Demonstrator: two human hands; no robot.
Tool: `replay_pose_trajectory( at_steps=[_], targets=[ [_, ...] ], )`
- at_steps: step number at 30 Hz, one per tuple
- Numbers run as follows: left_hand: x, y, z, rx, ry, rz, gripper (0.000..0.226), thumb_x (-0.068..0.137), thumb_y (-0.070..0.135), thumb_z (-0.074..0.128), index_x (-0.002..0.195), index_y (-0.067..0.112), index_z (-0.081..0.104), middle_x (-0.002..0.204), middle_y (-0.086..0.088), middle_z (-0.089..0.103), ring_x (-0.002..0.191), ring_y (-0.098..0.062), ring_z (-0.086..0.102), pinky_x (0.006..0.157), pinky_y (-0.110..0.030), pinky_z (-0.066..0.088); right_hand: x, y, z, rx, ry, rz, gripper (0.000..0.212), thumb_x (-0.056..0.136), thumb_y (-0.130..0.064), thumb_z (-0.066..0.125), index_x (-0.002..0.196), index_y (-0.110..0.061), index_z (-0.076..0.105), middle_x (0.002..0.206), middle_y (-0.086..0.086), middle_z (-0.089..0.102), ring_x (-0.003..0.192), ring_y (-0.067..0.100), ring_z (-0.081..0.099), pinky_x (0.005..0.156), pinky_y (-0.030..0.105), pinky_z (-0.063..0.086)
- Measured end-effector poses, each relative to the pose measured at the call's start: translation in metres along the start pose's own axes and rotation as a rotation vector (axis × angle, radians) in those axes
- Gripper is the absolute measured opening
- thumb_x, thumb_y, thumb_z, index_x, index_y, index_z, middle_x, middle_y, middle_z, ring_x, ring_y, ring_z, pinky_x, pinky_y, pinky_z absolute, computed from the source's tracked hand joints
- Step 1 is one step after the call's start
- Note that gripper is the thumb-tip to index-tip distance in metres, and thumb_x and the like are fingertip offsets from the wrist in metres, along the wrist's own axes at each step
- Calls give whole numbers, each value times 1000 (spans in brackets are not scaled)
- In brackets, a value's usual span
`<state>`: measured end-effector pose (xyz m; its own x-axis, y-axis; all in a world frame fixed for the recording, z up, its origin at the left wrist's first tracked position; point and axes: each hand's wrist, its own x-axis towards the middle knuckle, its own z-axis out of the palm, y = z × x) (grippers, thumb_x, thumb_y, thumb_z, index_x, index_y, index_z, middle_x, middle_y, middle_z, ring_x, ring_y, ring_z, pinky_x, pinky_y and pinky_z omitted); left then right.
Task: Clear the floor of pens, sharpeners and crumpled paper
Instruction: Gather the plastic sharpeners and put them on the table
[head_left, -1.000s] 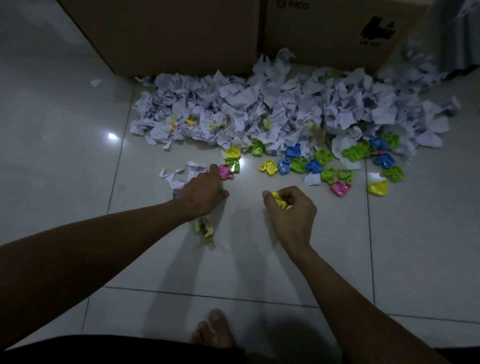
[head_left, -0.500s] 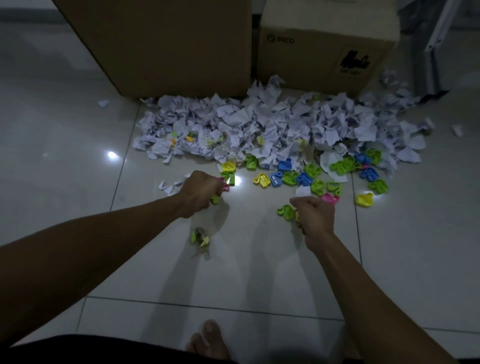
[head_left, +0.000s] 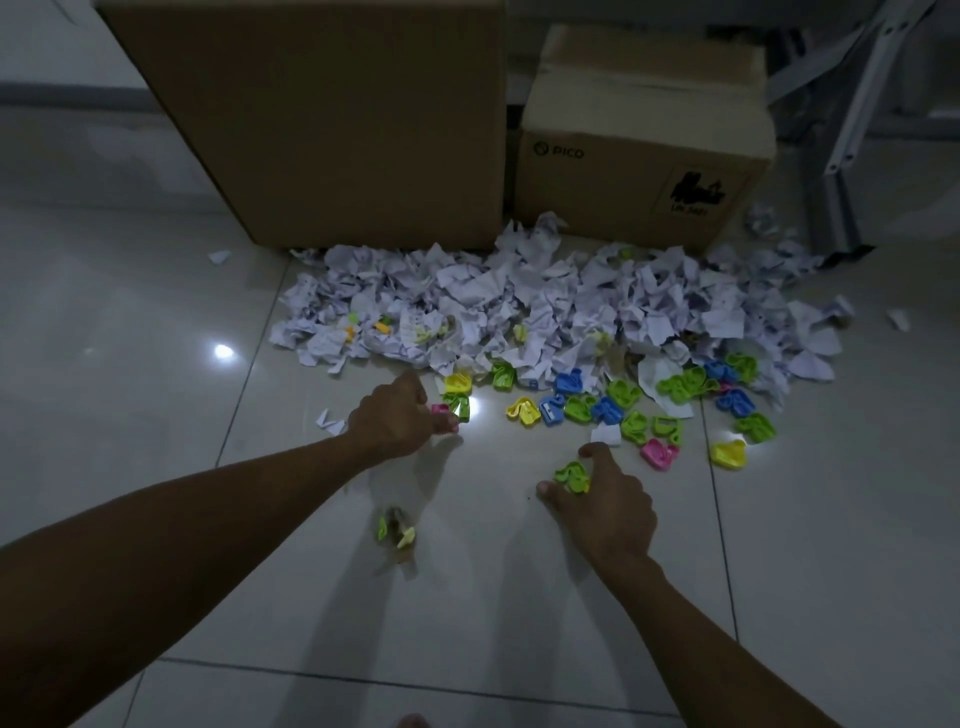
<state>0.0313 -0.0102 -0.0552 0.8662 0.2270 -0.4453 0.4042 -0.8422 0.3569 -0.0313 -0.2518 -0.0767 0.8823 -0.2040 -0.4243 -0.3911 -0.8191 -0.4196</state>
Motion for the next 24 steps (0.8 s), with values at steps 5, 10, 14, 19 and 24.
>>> replay_pose_trajectory(
  at_steps=[5, 10, 14, 19, 24],
  targets=[
    [9, 4, 11, 161, -59, 6, 111, 60, 77, 67, 138, 8, 31, 120, -16, 59, 106, -33, 59, 78, -36, 47, -1, 8, 10, 1, 42, -31, 48, 82, -59, 63, 113, -26, 47, 104, 5, 65, 95, 29, 62, 73, 35, 45],
    [8, -2, 24, 198, -98, 44, 77, 75, 71, 59, 118, 11, 39, 112, -15, 60, 100, -32, 59, 71, -33, 42, 1, 11, 10, 173, 87, -52, 43, 82, -58, 65, 106, -23, 59, 89, -3, 64, 85, 22, 62, 67, 28, 40],
    [6, -6, 24, 155, -113, 105, 64, 84, 63, 54, 114, 8, 40, 101, -11, 59, 90, -28, 58, 62, -30, 37, 7, -4, -7, 1002, -39, 198, 31, 87, -40, 68, 80, -10, 63, 58, 0, 54, 47, 16, 46, 42, 21, 33],
    [-1, -3, 13, -305, -135, 11, 44, 81, 52, 68, 91, 11, 55, 78, -8, 62, 65, -19, 59, 53, -30, 41, 18, -16, -22, 1507, -425, 329, 30, 92, -47, 54, 82, -19, 51, 54, 0, 43, 35, 10, 30, 35, 17, 17],
    [-19, 29, -20, -1065, -233, -102, 25, 90, 36, 61, 86, 12, 54, 54, -5, 44, 35, -14, 29, 43, -16, 19, 18, -31, -22, 1718, -626, 290, 35, 91, -48, 45, 88, -14, 55, 66, 3, 46, 50, 15, 36, 43, 23, 15]
  ],
)
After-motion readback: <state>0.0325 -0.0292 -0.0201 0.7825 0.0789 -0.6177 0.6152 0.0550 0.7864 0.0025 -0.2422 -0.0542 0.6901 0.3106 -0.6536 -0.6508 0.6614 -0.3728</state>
